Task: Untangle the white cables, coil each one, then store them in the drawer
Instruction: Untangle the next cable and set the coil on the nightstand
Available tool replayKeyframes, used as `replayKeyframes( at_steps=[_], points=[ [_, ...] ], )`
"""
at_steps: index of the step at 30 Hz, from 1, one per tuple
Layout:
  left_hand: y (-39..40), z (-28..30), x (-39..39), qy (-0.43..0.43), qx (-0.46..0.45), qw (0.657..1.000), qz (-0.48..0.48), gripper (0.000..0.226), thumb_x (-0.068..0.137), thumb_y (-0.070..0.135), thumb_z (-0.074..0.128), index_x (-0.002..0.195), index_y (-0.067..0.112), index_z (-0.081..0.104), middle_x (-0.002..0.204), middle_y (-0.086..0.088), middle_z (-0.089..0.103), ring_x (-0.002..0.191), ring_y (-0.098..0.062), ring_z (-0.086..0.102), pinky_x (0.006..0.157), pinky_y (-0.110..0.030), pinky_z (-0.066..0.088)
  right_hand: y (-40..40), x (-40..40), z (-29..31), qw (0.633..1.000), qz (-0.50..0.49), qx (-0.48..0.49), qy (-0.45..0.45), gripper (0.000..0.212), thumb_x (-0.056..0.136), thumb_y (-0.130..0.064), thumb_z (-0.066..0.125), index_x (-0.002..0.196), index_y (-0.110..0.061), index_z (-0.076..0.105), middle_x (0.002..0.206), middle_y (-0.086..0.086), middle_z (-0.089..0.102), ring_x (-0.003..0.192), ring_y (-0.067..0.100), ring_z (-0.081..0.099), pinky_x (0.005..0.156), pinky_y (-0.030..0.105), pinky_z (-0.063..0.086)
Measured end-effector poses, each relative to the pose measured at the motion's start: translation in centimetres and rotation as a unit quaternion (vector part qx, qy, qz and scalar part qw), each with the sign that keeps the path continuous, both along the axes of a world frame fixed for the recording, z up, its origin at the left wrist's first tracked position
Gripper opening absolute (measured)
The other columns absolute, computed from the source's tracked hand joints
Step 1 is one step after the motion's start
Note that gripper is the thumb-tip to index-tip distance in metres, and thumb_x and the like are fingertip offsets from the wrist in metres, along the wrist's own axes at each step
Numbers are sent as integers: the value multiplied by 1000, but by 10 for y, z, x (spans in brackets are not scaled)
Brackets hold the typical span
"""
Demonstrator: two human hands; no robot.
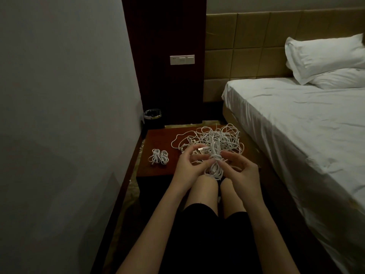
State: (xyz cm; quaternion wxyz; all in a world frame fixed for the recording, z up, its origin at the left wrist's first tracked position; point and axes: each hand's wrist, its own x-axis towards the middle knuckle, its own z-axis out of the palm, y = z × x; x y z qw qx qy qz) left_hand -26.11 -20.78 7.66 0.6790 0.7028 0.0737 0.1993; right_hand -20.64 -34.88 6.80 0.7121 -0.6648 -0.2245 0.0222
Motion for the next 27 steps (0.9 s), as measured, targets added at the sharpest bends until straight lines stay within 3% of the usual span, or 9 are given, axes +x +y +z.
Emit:
replayKeyframes(
  at_steps=[5,10,16,18,20,22,27],
  points=[
    [21,-10,8,46,65,996,29,31,80,16,78,103,27,60,101,-1,73,98,-12,69,92,-39,54,14,11,-14,999,-10,-42,-7,23,84,-11,72,105,-20,71,98,-8,72,89,4,69,74,18,55],
    [47,-11,14,71,93,991,59,34,81,16,77,111,20,61,104,3,70,97,-6,65,76,-17,53,45,26,-22,998,4,-70,7,22,84,-13,72,105,-20,72,101,-2,73,93,11,69,82,30,57],
    [86,-9,23,80,148,980,104,40,82,16,76,120,16,63,97,14,68,93,4,63,76,-11,50,93,48,-19,992,18,-126,-26,21,85,-19,73,106,-15,74,98,-7,71,93,7,67,83,33,57],
    [102,-10,29,94,178,972,123,37,82,17,76,117,17,64,99,15,65,92,3,60,74,-9,49,111,57,-20,989,21,-143,-36,21,85,-21,73,105,-16,74,97,-8,70,96,8,66,85,32,56],
    [121,-15,38,121,217,958,141,38,82,21,77,118,18,66,107,7,67,97,-6,62,80,-18,52,129,65,-22,986,30,-159,-36,22,86,-23,72,106,-15,74,98,-9,68,98,7,64,85,27,53],
    [138,-22,47,148,253,943,160,39,81,23,77,119,17,66,113,1,67,101,-12,63,84,-24,52,148,75,-29,984,41,-173,-25,22,86,-25,72,106,-16,73,97,-9,68,92,6,63,78,22,52],
    [171,-48,76,235,356,888,171,41,84,29,74,122,16,65,116,-2,60,107,-17,57,83,-24,43,188,100,-60,974,47,-220,24,24,85,-27,73,106,-14,72,87,-5,68,80,9,62,65,17,43]
  ],
)
